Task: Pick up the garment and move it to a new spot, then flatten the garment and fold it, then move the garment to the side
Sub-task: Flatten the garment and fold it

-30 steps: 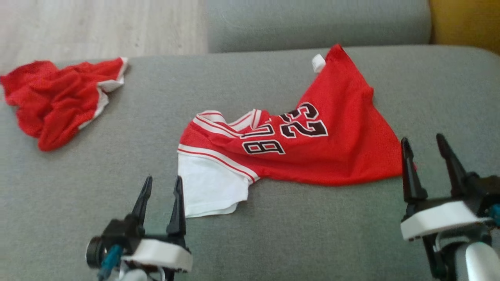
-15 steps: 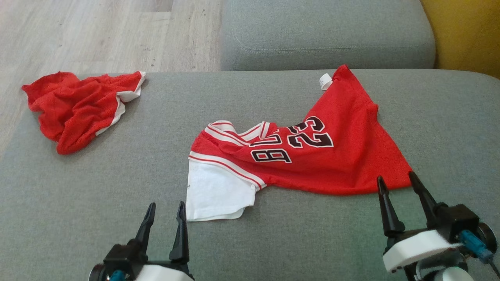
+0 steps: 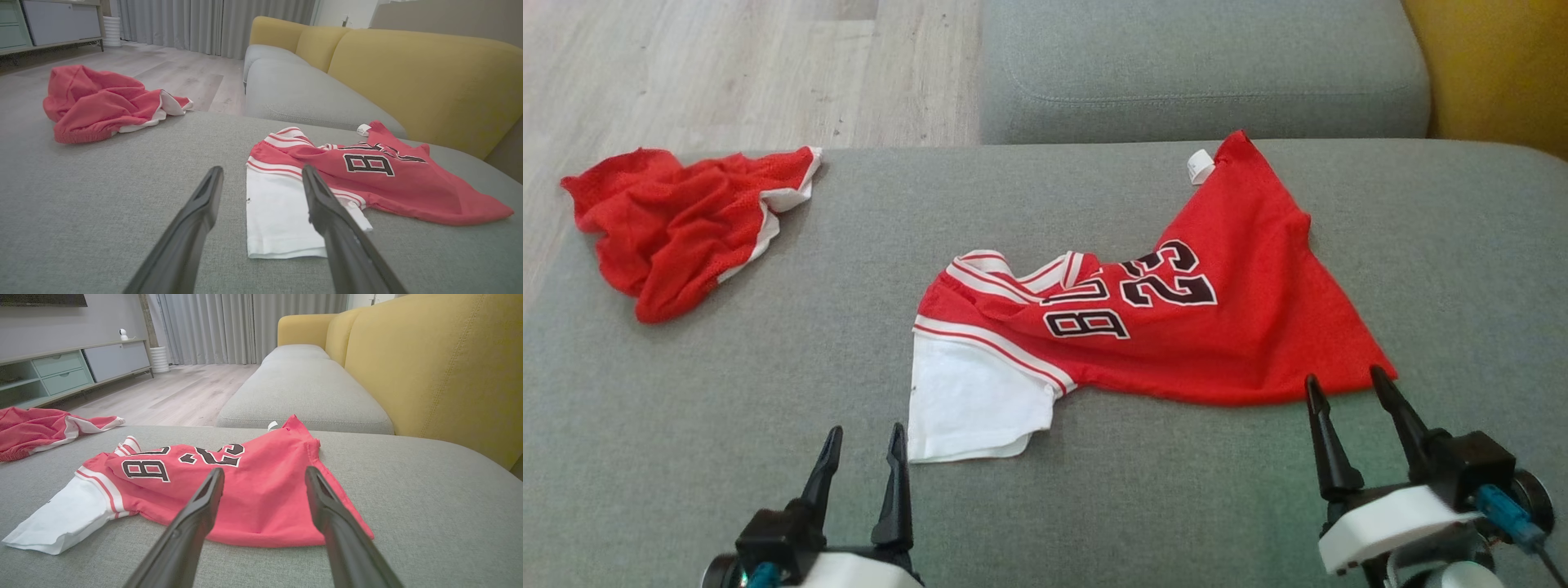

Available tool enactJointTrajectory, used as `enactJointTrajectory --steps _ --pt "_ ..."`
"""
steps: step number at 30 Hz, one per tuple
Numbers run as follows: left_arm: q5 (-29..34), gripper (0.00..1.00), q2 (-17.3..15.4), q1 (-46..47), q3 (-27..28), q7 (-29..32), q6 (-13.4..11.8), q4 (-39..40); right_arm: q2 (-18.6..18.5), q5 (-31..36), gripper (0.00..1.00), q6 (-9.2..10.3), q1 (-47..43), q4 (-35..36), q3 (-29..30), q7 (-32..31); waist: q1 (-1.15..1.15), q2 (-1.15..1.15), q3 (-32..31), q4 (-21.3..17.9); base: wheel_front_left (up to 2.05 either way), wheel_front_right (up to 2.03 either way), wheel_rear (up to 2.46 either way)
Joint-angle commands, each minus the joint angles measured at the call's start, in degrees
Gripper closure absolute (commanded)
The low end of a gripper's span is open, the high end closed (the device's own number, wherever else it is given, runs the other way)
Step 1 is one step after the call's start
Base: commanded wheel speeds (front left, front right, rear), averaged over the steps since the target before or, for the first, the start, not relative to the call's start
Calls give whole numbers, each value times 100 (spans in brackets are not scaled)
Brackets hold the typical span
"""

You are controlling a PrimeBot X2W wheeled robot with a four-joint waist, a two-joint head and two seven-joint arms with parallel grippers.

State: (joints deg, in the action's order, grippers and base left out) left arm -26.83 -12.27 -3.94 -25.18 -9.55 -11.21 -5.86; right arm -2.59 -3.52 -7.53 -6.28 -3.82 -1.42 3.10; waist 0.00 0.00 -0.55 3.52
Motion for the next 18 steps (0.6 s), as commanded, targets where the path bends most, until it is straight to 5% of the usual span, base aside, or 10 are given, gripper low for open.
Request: enactJointTrajectory --steps 1,18 --pt "-44 0 -76 180 189 19 -57 174 -29 9 0 4 237 171 -148 47 0 0 20 -14 0 0 0" --pt "-449 0 112 978 131 1131 -72 -1064 -29 193 0 4 635 145 -115 -45 0 0 667 -527 0 0 0"
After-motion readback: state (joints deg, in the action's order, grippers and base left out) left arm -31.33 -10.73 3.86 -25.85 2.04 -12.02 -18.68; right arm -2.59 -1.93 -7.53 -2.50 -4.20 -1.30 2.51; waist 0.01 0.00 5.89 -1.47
